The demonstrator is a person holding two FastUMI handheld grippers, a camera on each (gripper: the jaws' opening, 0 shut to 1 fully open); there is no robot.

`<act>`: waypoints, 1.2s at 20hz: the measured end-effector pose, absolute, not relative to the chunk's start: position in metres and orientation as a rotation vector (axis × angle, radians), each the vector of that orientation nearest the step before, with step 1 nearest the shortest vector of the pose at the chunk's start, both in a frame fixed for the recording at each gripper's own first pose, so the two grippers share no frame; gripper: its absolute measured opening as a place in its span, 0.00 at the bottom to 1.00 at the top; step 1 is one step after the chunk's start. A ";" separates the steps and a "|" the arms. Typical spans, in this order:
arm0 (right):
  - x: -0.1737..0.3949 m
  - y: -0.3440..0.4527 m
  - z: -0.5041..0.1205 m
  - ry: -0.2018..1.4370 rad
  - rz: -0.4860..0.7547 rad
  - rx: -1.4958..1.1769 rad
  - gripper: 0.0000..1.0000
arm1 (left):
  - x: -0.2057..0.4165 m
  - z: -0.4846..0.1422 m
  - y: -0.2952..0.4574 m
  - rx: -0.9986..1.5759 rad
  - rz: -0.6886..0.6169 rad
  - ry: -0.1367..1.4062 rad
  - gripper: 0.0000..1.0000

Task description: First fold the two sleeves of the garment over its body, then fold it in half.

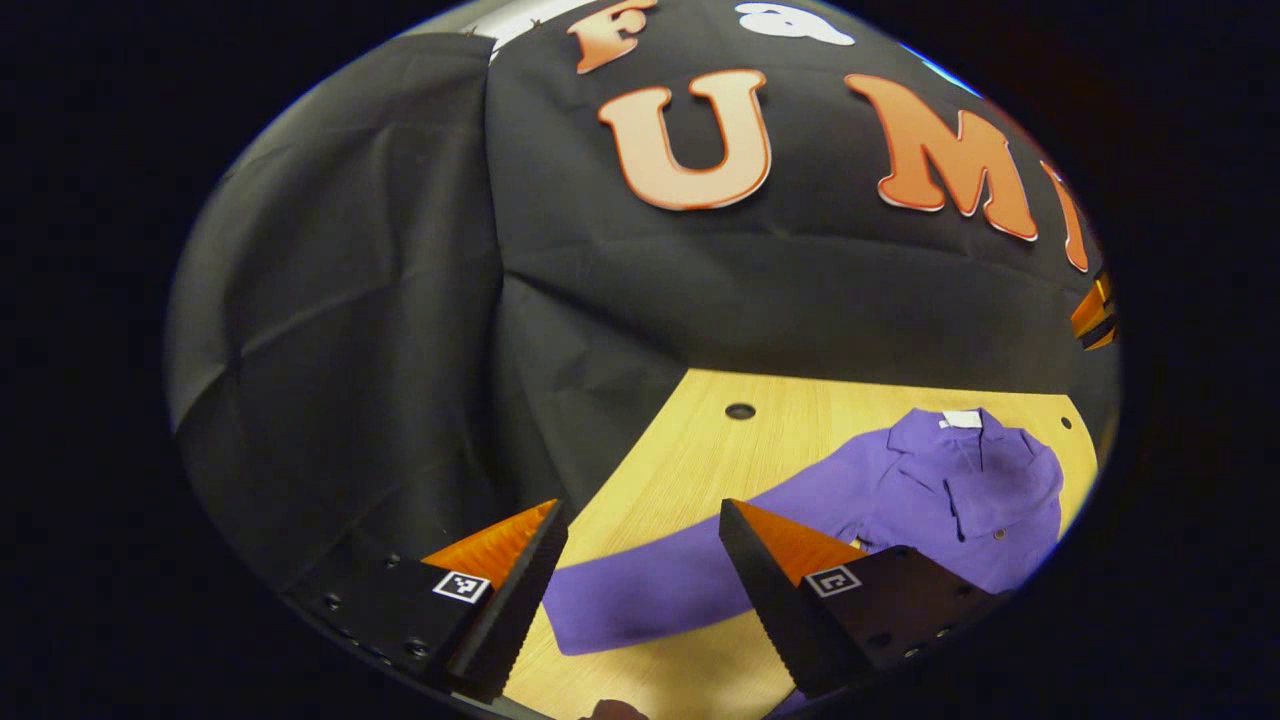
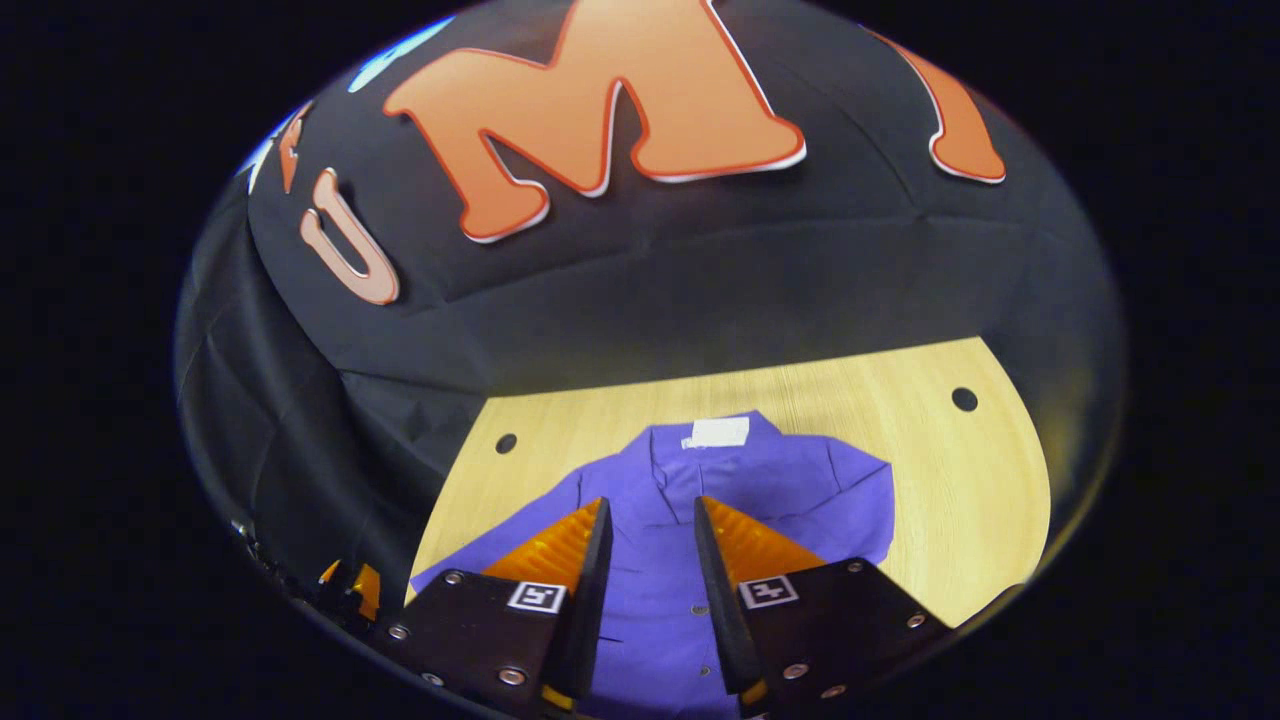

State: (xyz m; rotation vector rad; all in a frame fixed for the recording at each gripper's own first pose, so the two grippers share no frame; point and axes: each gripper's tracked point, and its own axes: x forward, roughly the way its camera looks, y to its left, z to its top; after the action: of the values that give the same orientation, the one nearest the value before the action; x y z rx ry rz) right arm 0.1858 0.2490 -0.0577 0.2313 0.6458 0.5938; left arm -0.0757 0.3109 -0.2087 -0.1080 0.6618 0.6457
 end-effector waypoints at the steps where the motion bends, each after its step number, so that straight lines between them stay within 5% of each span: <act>1: 0.182 0.245 -0.050 0.606 0.594 0.222 0.63 | -0.081 -0.221 0.315 -0.160 0.646 0.706 0.98; 2: 0.179 0.240 -0.043 0.563 0.591 0.209 0.56 | -0.086 -0.233 0.320 -0.219 0.649 0.738 0.94; 4: 0.174 0.227 -0.029 0.468 0.565 0.174 0.82 | -0.093 -0.263 0.321 -0.335 0.655 0.833 0.99; 7: 0.161 0.209 -0.018 0.384 0.511 0.148 0.94 | -0.101 -0.307 0.321 -0.428 0.654 0.988 1.00; 13: 0.134 0.181 -0.011 0.266 0.441 0.145 0.95 | -0.122 -0.364 0.313 -0.570 0.660 1.248 0.98; 24: 0.115 0.124 -0.026 0.253 0.405 0.196 0.95 | -0.135 -0.394 0.306 -0.686 0.745 1.483 0.98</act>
State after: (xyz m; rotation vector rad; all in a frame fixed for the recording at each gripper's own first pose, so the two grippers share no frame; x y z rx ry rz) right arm 0.1148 0.1238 -0.0261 0.1958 0.2532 0.4054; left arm -0.1353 0.3063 -0.3945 -0.6862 1.4834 0.7453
